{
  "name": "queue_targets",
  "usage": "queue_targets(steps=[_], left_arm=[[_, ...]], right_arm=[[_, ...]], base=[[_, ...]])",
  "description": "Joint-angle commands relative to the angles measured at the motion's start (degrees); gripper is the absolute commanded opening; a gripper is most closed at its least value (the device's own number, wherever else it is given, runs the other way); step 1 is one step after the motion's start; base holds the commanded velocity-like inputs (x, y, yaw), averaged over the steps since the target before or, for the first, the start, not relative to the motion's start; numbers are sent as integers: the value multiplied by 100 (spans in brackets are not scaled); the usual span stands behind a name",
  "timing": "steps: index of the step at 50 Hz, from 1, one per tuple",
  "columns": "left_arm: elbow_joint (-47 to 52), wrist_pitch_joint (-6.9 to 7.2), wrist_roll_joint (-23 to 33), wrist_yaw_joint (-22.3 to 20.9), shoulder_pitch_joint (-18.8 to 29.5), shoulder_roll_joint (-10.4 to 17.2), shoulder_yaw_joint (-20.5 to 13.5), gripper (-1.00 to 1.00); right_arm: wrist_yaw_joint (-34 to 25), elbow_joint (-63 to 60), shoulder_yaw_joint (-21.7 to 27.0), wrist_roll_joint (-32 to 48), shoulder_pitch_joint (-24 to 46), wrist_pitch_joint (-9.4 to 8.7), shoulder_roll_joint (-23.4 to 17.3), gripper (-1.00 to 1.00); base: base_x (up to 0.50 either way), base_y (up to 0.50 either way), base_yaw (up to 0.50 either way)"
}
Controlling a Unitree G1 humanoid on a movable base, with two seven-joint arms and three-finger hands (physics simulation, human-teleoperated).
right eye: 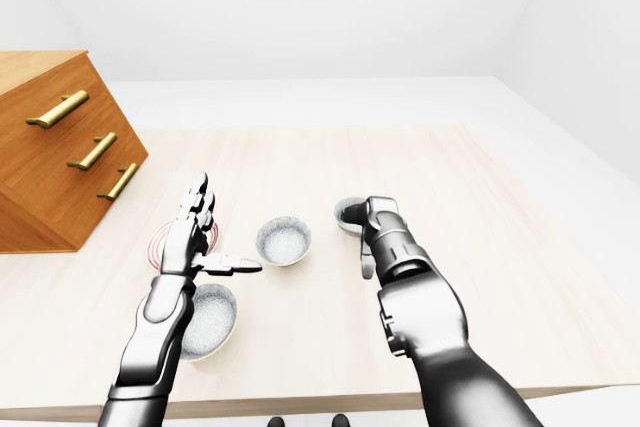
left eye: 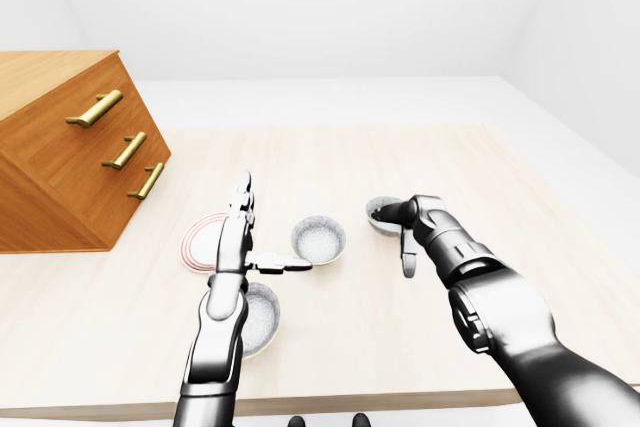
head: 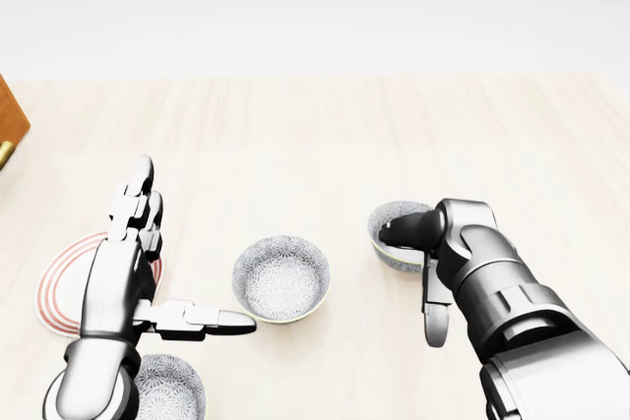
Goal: Stack the bowl at the front on the bowl in the middle.
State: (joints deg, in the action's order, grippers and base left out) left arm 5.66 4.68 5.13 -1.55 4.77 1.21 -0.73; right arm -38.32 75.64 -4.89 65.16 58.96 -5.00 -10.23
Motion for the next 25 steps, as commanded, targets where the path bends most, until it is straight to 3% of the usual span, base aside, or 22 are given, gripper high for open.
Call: queue_targets(steps=[1, 3, 4, 5, 6, 10, 25], left_arm=[[15, -36, -4, -17, -51, -1, 2, 100], [35, -34, -7, -25, -67, -2, 4, 100], [38, -37, -6, -26, -73, -2, 5, 100], [37, -43, -8, -29, -80, -3, 5, 100], [22, -63, -7, -31, -89, -3, 6, 100], [39, -80, -3, -36, -113, -5, 9, 100], [28, -142, -5, -48, -148, -8, 11, 100]], right_arm=[[443, 241, 143, -245, -159, 0, 70, 100], [630, 244, 189, -312, -135, 0, 77, 100], [746, 243, 186, -320, -134, 0, 70, 87], [1031, 239, 180, -313, -132, 0, 57, -17], [1147, 250, 208, -339, -93, 0, 54, -100], [1560, 249, 244, -384, -10, 0, 20, -100], [2018, 258, 241, -432, 56, 0, -17, -100]], base=[[0, 0, 0], [0, 0, 0], [0, 0, 0], [0, 0, 0], [0, 0, 0], [0, 0, 0], [0, 0, 0]])
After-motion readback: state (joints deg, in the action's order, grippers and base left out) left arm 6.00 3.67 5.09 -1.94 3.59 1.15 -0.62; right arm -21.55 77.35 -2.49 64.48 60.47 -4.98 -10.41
